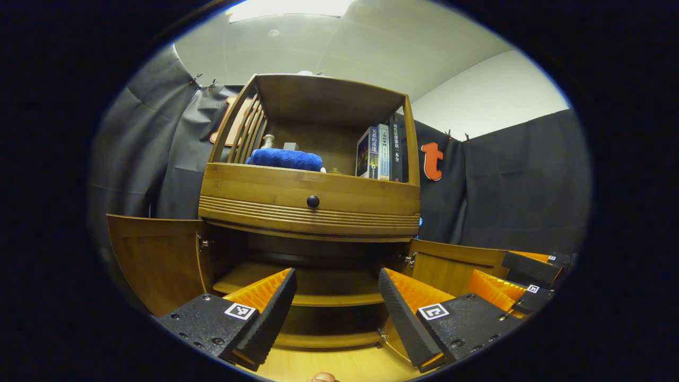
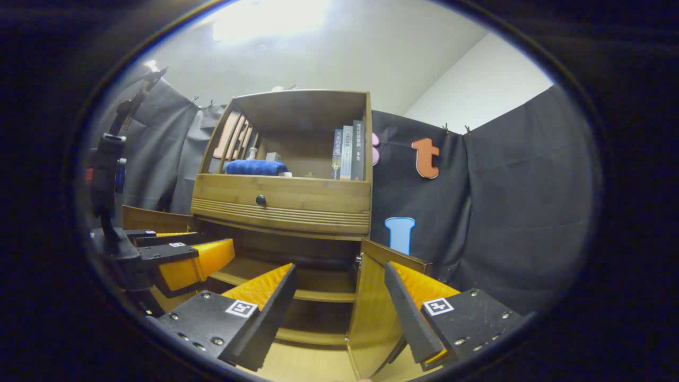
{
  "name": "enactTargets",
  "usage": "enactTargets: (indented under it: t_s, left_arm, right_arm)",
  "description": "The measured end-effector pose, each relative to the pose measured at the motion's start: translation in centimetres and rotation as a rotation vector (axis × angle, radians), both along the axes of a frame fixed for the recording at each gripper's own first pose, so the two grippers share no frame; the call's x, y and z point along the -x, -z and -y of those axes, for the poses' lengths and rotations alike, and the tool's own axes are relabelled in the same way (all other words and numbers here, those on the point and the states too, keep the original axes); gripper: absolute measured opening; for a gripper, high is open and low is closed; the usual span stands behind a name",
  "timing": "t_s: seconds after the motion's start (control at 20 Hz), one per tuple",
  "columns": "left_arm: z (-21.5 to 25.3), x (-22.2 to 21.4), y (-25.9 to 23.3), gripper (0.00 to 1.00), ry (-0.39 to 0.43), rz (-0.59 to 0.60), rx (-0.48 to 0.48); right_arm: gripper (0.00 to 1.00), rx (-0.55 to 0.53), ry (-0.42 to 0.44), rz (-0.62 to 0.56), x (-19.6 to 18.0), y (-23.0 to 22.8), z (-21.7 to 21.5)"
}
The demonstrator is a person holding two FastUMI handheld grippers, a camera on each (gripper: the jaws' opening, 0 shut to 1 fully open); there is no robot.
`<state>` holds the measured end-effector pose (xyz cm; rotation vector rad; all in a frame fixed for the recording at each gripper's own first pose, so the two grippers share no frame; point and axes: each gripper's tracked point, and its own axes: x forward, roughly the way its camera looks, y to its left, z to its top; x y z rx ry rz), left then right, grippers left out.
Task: Open the right door of the double-door shoe cabinet with the right hand, and open the left door with the left hand.
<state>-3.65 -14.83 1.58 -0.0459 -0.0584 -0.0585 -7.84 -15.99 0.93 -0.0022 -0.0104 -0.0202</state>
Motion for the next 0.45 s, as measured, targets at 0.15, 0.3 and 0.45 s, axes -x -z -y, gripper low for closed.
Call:
enactTargets:
  t_s: [0.15,0.3,0.45]
  left_arm:
    - [1.5,0.0,-0.6,0.95,0.008,0.014,-0.006]
    - [4.5,0.2,-1.5,0.95,0.044,0.034,-0.004]
    - [9.6,0.3,-2.5,0.92,0.120,0.056,0.012]
  right_arm:
    - [0.97,-0.019,-0.002,0.008,0.1,-0.4,1.4]
    - [0.97,-0.035,0.001,0.019,0.7,-0.8,3.3]
    - [0.97,-0.040,0.024,0.032,1.6,-1.2,6.6]
